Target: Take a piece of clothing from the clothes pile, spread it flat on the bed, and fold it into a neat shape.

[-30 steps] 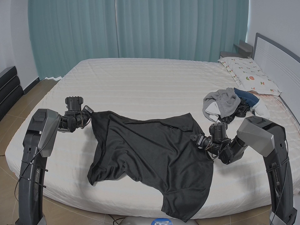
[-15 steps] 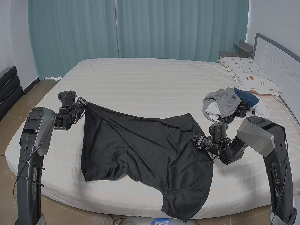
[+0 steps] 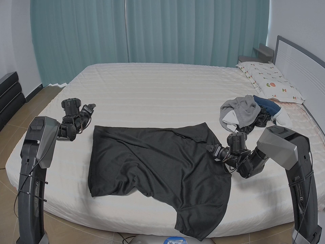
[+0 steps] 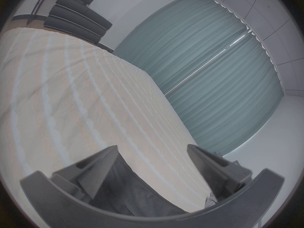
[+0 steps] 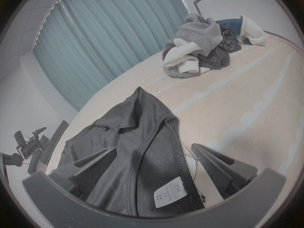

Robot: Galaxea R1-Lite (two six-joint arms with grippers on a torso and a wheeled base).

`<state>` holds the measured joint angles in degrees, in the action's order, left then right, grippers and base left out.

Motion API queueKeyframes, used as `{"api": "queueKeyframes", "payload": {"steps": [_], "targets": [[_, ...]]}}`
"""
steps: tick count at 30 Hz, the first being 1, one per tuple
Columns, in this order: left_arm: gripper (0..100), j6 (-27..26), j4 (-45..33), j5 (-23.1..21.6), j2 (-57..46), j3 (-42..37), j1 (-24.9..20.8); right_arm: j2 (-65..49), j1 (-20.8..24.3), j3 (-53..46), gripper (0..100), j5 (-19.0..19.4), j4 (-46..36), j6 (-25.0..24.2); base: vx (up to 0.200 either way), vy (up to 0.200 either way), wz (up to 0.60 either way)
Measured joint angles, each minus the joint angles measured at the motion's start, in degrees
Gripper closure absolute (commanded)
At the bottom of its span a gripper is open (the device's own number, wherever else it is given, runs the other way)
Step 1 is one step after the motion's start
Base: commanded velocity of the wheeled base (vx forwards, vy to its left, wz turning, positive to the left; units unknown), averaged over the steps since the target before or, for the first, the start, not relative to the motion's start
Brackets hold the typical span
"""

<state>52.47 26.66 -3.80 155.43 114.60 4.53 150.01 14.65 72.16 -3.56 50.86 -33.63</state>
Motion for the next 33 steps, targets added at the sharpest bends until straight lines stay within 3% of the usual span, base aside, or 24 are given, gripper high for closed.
{"api": "queueKeyframes", "payload": {"steps": [7,14,24,33], "targets": [[0,0.18,-3.82,-0.07,-0.44,-1.12,0.06,-1.66,-0.35,-1.88,0,0.44,0.23,0.02,0.0,0.0,0.0],[0,0.24,-5.42,-2.57,-4.5,-9.84,0.21,-5.35,-0.73,-6.17,0,2.17,0.29,0.05,0.0,0.0,0.0],[0,0.33,3.99,-6.67,-15.02,-36.22,-0.27,-10.86,-1.35,-17.88,0,3.69,3.33,-0.99,0.0,0.0,0.0],[0,0.74,18.03,-7.66,-24.61,-62.27,-2.89,-14.18,-1.45,-28.42,0,4.24,6.95,-3.06,0.0,0.0,0.0]]}}
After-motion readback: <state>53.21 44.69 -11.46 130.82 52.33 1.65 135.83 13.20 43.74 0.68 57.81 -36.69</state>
